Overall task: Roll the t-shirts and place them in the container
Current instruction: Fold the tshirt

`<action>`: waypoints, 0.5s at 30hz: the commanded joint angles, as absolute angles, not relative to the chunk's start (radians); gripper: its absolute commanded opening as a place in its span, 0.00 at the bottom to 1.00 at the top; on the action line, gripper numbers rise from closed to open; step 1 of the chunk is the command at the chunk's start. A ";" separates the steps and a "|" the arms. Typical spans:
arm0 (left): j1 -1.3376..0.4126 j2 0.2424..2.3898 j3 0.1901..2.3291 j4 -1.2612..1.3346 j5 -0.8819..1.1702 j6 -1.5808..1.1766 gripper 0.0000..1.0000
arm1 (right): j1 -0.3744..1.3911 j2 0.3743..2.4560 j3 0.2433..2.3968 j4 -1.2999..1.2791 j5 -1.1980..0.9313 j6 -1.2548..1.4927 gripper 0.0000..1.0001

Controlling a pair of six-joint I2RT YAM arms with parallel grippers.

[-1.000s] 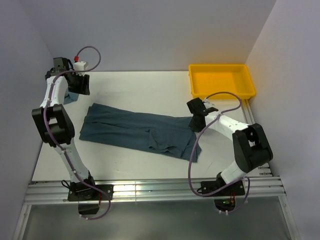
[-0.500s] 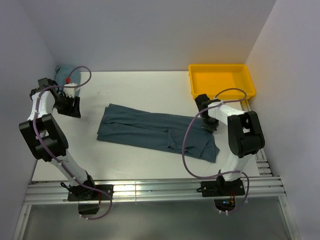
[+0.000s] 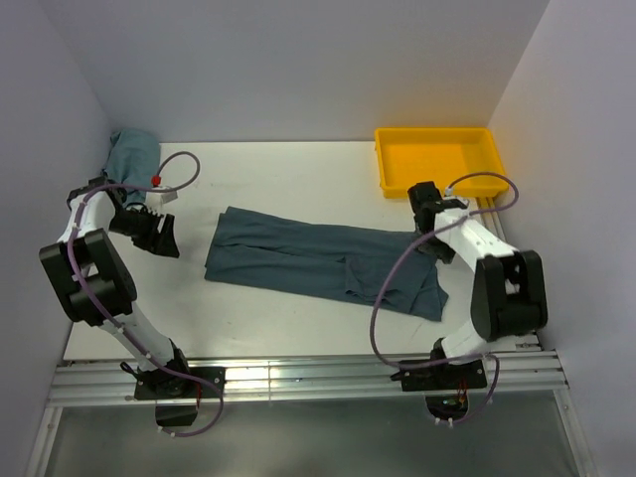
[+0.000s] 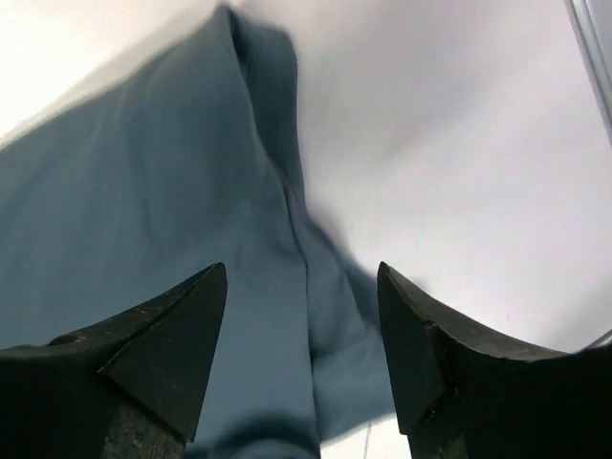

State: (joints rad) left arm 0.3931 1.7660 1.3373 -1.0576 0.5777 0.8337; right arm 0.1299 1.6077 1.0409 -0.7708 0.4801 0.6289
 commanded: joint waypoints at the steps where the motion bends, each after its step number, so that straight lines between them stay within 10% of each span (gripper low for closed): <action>1: 0.380 1.767 1.341 -1.141 0.698 0.945 0.63 | 0.164 1.447 0.971 -0.776 0.439 0.695 0.71; 15: 0.324 1.732 1.293 -1.058 0.716 0.916 0.65 | 0.215 1.360 0.791 -0.882 0.368 0.850 0.72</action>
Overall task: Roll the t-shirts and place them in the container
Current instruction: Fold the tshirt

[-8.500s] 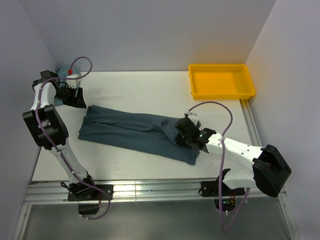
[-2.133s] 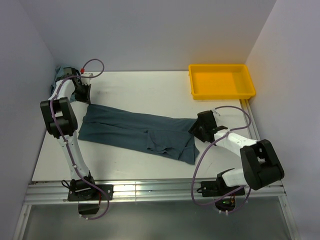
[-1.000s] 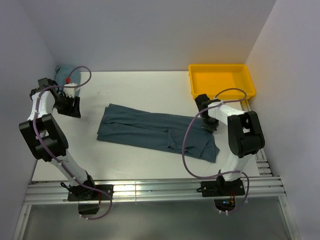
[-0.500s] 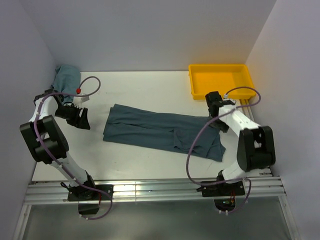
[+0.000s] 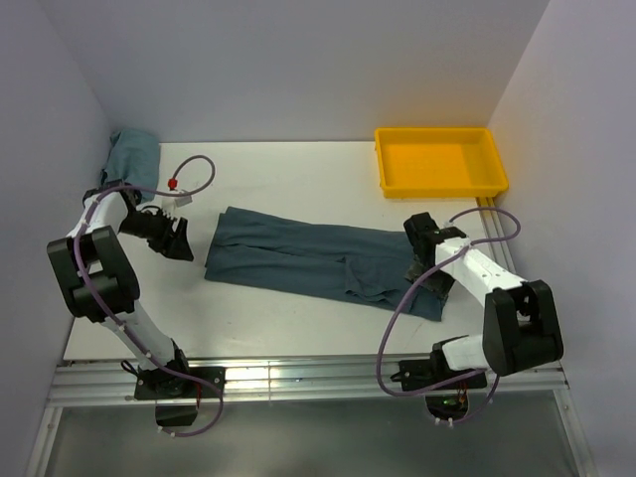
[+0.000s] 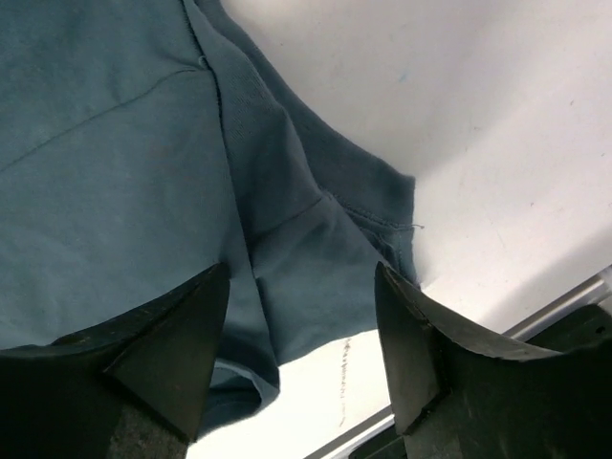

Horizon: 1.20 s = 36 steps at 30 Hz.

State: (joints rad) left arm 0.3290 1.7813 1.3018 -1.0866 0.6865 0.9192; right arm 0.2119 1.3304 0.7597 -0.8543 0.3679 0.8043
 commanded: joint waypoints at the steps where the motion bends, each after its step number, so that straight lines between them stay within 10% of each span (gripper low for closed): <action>1: 0.324 1.730 1.293 -1.063 0.718 0.922 0.64 | 0.216 1.382 0.799 -0.877 0.364 0.842 0.68; 3: 0.324 1.727 1.290 -1.060 0.712 0.925 0.64 | 0.212 1.449 0.821 -0.885 0.365 0.827 0.56; 4: 0.324 1.724 1.287 -1.055 0.700 0.923 0.64 | 0.209 1.468 0.825 -0.891 0.379 0.824 0.21; 6: 0.325 1.717 1.276 -1.036 0.684 0.911 0.64 | 0.201 1.497 0.821 -0.896 0.394 0.828 0.00; 36: 0.327 1.698 1.316 -1.065 0.652 0.862 0.64 | -0.181 1.799 1.058 -0.834 0.426 0.623 0.14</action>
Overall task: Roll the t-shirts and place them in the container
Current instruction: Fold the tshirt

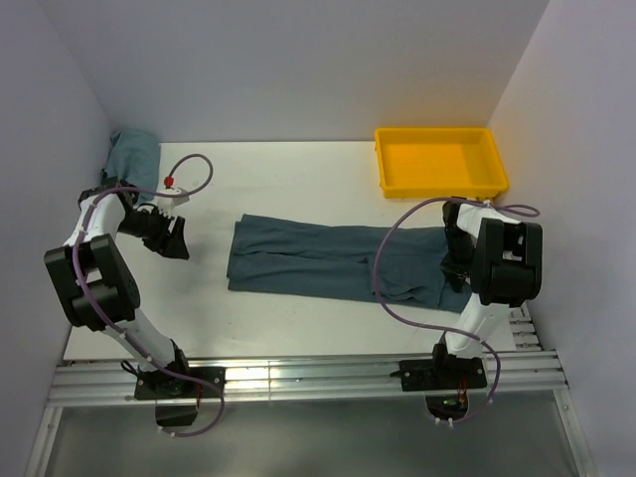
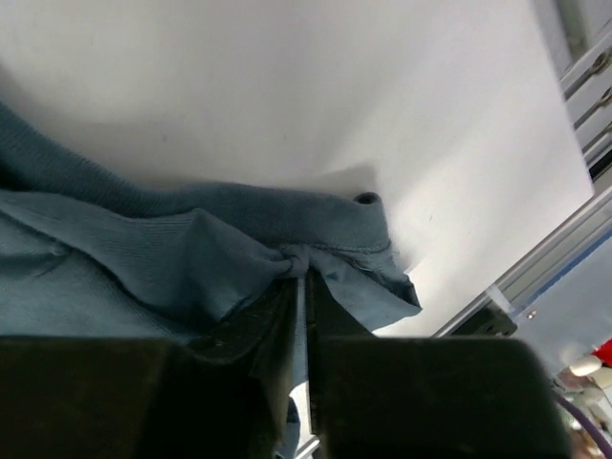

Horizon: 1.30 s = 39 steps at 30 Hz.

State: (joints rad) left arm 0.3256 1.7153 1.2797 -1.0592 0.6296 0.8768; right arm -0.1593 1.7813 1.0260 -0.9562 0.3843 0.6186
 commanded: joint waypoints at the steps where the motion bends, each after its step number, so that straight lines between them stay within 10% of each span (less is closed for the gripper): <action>1: 0.327 1.704 1.331 -1.063 0.658 0.851 0.64 | -0.181 1.763 1.054 -0.836 0.416 0.623 0.18; 5: 0.321 1.776 1.406 -1.045 0.718 0.805 0.64 | -0.179 1.573 0.976 -0.796 0.396 0.656 0.49; 16: 0.170 2.051 1.666 -0.960 0.793 0.589 0.66 | 0.272 1.189 0.928 -0.789 0.315 0.972 0.50; 24: 0.123 2.160 1.746 -0.945 0.864 0.497 0.67 | 0.864 1.587 1.363 -0.681 0.379 1.118 0.47; 39: 0.054 2.247 1.735 -0.902 0.864 0.480 0.70 | 1.091 2.307 2.019 -0.617 0.314 1.080 0.48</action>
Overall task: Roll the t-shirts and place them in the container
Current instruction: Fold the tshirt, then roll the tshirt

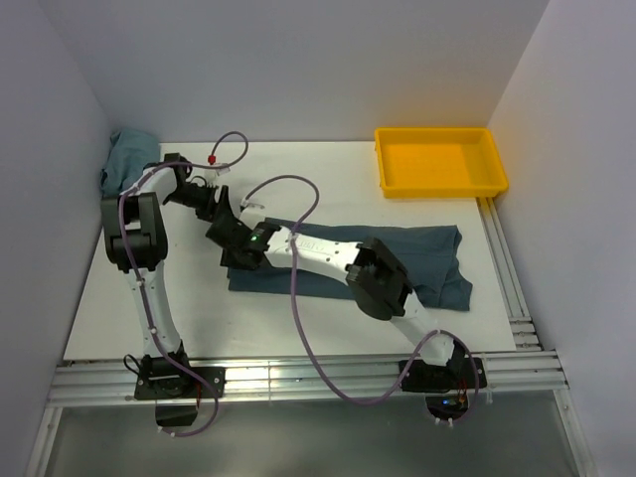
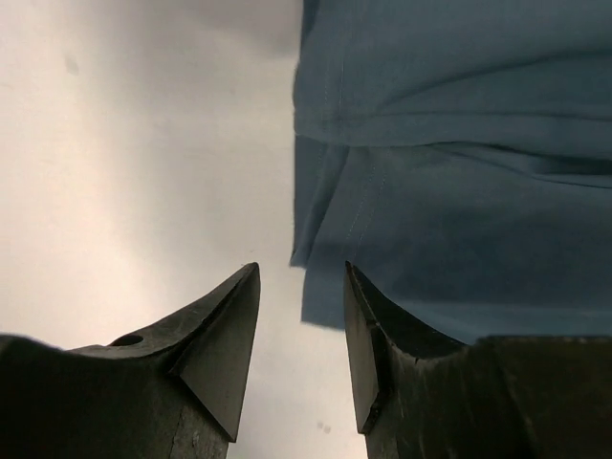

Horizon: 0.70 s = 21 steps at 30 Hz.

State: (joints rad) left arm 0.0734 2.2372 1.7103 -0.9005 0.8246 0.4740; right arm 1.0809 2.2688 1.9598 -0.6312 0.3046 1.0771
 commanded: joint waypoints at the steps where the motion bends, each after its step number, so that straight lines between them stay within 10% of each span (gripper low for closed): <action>1: 0.046 2.253 1.735 -0.902 0.865 0.480 0.70 | 1.095 2.319 2.023 -0.614 0.314 1.080 0.48; 21: 0.008 2.270 1.674 -0.858 0.839 0.449 0.55 | 1.143 2.477 2.128 -0.782 0.331 1.149 0.47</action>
